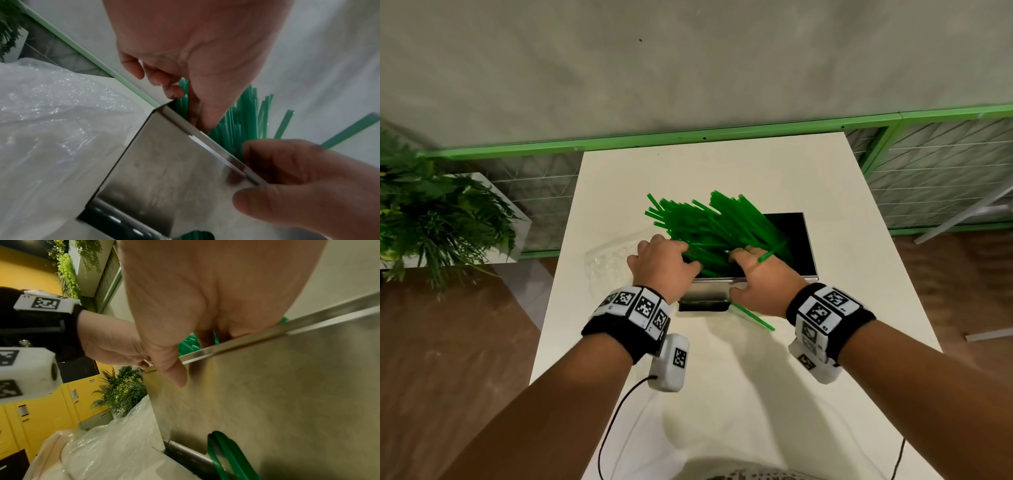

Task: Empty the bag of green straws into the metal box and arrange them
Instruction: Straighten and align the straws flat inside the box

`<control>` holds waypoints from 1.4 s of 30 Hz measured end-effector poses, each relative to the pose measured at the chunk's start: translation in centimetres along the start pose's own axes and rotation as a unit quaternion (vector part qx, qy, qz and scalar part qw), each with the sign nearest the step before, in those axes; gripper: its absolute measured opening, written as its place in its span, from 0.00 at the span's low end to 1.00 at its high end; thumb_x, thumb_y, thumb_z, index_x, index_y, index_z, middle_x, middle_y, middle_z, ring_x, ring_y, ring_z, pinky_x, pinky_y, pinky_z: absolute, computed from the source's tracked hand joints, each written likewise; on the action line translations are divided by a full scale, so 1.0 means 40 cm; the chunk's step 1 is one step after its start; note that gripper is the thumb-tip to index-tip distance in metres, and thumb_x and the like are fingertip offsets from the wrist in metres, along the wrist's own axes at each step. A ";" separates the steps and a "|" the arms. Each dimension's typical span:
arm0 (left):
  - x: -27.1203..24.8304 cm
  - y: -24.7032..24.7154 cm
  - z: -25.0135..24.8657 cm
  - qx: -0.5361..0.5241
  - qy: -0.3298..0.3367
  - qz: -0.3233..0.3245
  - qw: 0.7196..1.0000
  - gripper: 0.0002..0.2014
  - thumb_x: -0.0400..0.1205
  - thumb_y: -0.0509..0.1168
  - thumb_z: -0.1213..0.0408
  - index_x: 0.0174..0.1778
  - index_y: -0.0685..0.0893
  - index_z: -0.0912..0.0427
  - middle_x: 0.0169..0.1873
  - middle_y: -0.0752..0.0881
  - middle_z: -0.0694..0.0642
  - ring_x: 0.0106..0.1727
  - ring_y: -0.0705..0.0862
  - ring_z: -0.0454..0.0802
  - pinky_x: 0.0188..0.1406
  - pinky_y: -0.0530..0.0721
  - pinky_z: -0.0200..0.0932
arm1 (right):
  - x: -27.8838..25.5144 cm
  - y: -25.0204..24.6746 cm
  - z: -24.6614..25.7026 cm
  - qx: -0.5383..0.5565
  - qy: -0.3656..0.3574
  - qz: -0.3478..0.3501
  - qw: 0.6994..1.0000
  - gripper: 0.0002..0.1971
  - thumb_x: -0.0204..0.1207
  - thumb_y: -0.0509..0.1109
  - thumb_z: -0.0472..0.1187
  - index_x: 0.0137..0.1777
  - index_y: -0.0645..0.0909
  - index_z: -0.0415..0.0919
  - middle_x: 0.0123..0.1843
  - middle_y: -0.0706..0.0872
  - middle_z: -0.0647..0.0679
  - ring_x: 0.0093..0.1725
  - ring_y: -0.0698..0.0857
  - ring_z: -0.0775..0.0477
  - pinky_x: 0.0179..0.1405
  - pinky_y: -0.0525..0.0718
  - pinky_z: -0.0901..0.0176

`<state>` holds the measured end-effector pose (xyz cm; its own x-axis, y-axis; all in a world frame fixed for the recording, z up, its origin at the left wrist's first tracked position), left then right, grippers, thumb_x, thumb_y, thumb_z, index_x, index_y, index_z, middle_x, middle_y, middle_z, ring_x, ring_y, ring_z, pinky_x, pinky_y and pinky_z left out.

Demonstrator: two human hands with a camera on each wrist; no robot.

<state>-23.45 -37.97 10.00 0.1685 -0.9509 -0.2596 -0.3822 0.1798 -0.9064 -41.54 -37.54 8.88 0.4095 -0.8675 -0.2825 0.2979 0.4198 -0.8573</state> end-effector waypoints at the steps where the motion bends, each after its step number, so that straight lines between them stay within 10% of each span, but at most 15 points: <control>1: 0.004 0.000 0.001 -0.003 -0.002 -0.004 1.000 0.12 0.79 0.70 0.49 0.33 0.81 0.48 0.49 0.79 0.54 0.62 0.75 0.62 0.59 0.71 0.56 | 0.001 -0.003 0.003 -0.011 0.008 0.013 1.000 0.33 0.77 0.71 0.48 0.80 0.69 0.39 0.72 0.78 0.37 0.70 0.79 0.37 0.67 0.79 0.53; 6: 0.023 -0.006 -0.013 -0.037 -0.001 -0.015 0.999 0.09 0.78 0.71 0.49 0.37 0.89 0.50 0.41 0.85 0.50 0.56 0.78 0.60 0.56 0.73 0.55 | 0.014 -0.016 0.019 -0.043 0.026 0.026 0.998 0.21 0.77 0.70 0.47 0.66 0.76 0.37 0.56 0.87 0.40 0.54 0.87 0.38 0.49 0.83 0.56; 13: 0.023 -0.025 0.014 -0.118 0.008 0.048 0.992 0.10 0.75 0.73 0.59 0.31 0.81 0.48 0.29 0.80 0.46 0.40 0.80 0.55 0.48 0.78 0.46 | 0.045 0.006 0.044 -0.092 0.031 0.030 0.995 0.24 0.73 0.73 0.50 0.64 0.76 0.36 0.65 0.80 0.37 0.64 0.81 0.37 0.59 0.78 0.57; 20: -0.011 -0.044 0.100 -0.210 0.007 0.010 0.978 0.10 0.77 0.75 0.70 0.35 0.82 0.53 0.33 0.85 0.49 0.36 0.82 0.44 0.33 0.73 0.30 | 0.072 0.024 0.069 -0.068 0.063 0.047 0.995 0.39 0.72 0.74 0.43 0.77 0.59 0.32 0.37 0.76 0.50 0.30 0.76 0.49 0.28 0.75 0.59; 26: -0.022 -0.008 0.137 -0.282 -0.009 -0.003 0.959 0.10 0.78 0.76 0.64 0.42 0.79 0.52 0.41 0.89 0.55 0.45 0.89 0.57 0.44 0.83 0.45 | 0.092 0.035 0.060 -0.070 0.086 0.086 0.990 0.19 0.64 0.74 0.44 0.54 0.76 0.40 0.43 0.83 0.47 0.41 0.87 0.42 0.37 0.88 0.55; 35: -0.024 -0.037 0.121 -0.411 -0.057 0.026 0.910 0.28 0.76 0.72 0.69 0.71 0.73 0.51 0.50 0.88 0.54 0.47 0.91 0.55 0.60 0.89 0.56 | 0.108 0.032 0.075 -0.046 0.105 0.097 0.989 0.27 0.56 0.79 0.53 0.54 0.75 0.45 0.43 0.87 0.47 0.39 0.88 0.42 0.42 0.92 0.46; 42: 0.010 -0.042 0.090 -0.412 -0.047 0.021 0.910 0.13 0.88 0.67 0.59 0.53 0.83 0.68 0.41 0.86 0.59 0.32 0.88 0.49 0.45 0.90 0.50 | 0.119 0.040 0.095 0.001 0.100 0.098 0.990 0.32 0.55 0.81 0.58 0.58 0.79 0.46 0.46 0.87 0.49 0.41 0.88 0.45 0.44 0.91 0.49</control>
<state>-19.47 -37.75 10.21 0.2006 -0.9151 -0.3498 -0.9346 -0.0717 -0.3484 -35.83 -39.99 7.80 0.2809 -0.8047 -0.5230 0.2318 0.5857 -0.7767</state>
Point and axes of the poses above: each hand's wrist, its own x-axis towards the middle knuckle, its own y-axis out of the palm, z = x × y, the point moved 3 cm from there along x, towards the middle knuckle
